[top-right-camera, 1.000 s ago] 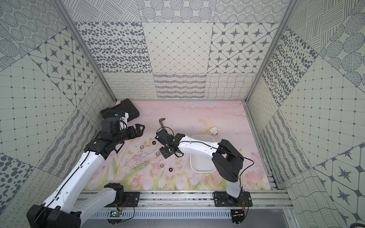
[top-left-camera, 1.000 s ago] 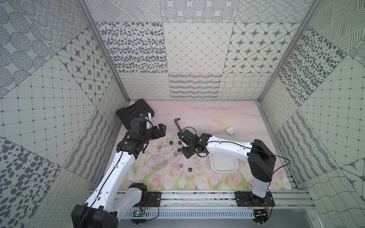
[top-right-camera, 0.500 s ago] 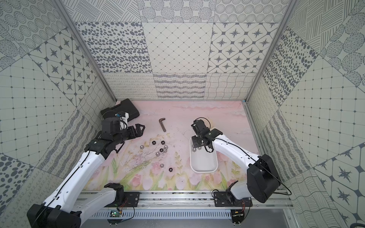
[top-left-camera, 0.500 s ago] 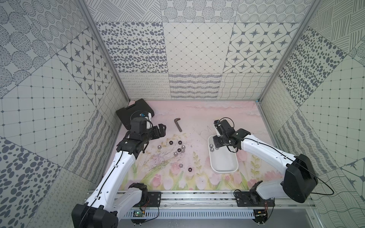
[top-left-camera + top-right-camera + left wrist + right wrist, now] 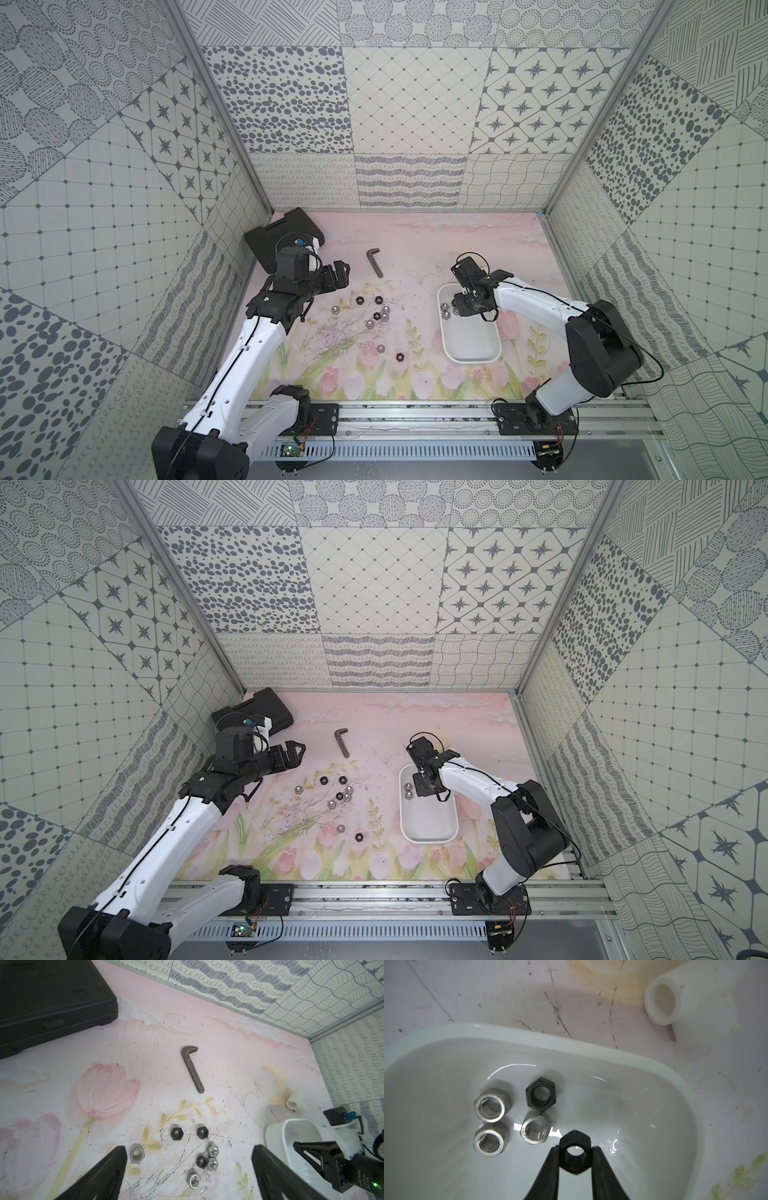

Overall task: Put the nuts on the desktop into the storage box
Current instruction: Place the nut in the storage box, then pick up the nut from the center of the board.

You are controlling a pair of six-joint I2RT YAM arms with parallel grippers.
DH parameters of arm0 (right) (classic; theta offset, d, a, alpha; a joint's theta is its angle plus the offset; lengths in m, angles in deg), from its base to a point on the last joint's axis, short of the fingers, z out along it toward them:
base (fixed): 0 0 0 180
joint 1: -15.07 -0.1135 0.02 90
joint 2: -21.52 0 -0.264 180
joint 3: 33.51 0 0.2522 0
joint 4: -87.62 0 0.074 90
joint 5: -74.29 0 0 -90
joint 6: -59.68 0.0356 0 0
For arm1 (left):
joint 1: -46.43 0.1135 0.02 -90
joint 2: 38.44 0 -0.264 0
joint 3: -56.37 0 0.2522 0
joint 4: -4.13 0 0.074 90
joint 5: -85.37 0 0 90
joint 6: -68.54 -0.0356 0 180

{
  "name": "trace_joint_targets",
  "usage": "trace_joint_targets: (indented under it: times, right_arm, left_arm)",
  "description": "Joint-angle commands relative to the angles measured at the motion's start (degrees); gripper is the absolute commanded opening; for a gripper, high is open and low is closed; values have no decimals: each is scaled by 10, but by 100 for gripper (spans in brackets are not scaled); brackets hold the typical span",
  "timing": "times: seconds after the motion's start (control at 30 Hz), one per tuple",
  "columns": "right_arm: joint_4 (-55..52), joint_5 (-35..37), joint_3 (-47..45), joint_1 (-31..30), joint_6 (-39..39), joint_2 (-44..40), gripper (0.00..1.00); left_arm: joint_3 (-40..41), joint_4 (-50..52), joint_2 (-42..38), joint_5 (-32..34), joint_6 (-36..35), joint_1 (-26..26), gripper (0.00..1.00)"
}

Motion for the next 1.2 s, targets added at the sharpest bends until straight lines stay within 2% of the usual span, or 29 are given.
trace_joint_targets:
  times: [0.0,0.27,0.43,0.5,0.67,0.8,0.93,1.17]
  right_arm:
    - [30,12,28,7,2,19,24]
    - [54,3,58,16,-8,69,29]
    - [55,-3,69,18,-11,80,39]
    - [59,-9,68,17,-10,74,44]
    - [59,-25,58,4,-13,24,45]
    - [56,-43,55,-49,-29,-33,47]
    - [48,-80,59,-135,-49,-66,48]
    - [24,-128,88,-246,-51,-24,48]
  left_arm:
    - [-6,-6,1,-11,-4,-1,99]
    - [-7,-6,2,-11,-4,-1,99]
    - [-7,-6,3,-10,-5,-1,99]
    - [-6,-6,2,-10,-5,-1,99]
    - [-6,-6,3,-10,-5,-1,99]
    - [-5,-6,2,-9,-4,-1,99]
    - [-5,-5,1,-8,-2,-1,99]
    - [-4,-4,-1,-10,-1,-1,99]
